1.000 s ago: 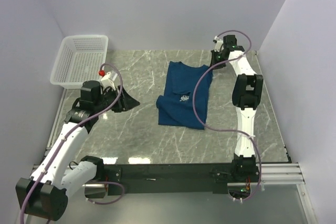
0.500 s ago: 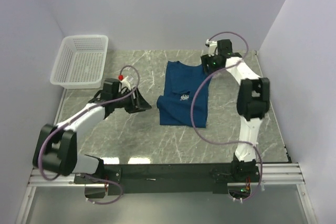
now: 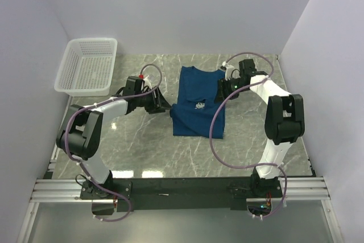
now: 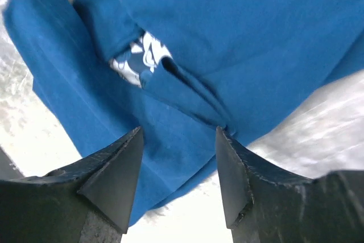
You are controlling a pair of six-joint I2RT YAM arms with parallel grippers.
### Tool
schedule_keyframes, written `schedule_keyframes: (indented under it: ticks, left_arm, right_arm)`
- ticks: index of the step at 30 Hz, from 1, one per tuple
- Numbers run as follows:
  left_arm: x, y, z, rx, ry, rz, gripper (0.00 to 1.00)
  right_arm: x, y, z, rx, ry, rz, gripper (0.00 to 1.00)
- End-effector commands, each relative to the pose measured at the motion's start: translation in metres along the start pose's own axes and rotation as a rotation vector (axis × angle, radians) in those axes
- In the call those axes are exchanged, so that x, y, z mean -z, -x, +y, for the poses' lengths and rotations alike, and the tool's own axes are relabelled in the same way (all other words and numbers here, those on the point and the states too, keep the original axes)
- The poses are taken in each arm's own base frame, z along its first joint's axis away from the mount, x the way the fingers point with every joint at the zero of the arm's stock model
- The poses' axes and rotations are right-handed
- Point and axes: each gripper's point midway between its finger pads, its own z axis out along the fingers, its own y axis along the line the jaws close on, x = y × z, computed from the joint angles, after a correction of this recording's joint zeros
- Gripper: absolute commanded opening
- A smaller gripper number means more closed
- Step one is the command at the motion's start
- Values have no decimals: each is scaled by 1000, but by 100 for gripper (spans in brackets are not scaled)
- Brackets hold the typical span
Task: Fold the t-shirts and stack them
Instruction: Fold the tshirt
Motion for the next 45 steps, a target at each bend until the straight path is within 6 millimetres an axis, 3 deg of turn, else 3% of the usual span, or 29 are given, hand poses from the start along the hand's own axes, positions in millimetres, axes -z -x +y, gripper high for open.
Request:
schedule_keyframes:
  ticks: [1,19,32,38,45]
  left_arm:
    - [-2,15,-25,-51,-70,-34,55]
    - [-39,1,-33,-70,-50,71,54]
    - [-55,0,-33,-74,-40,104,44]
    - [-56,1,-40,-86,-74,111,23]
    - [-44,-4,-55,-122,-137,112,15]
  right_arm:
    - [1,-10,6,-75,29,25,60]
    - [0,-33,-2,-117,-25,74,59]
    - [-9,-44,-4,-144,-6,113,56]
    - [-12,-46,0,-164,24,124,52]
    - [-14,-48,6,-181,69,134,36]
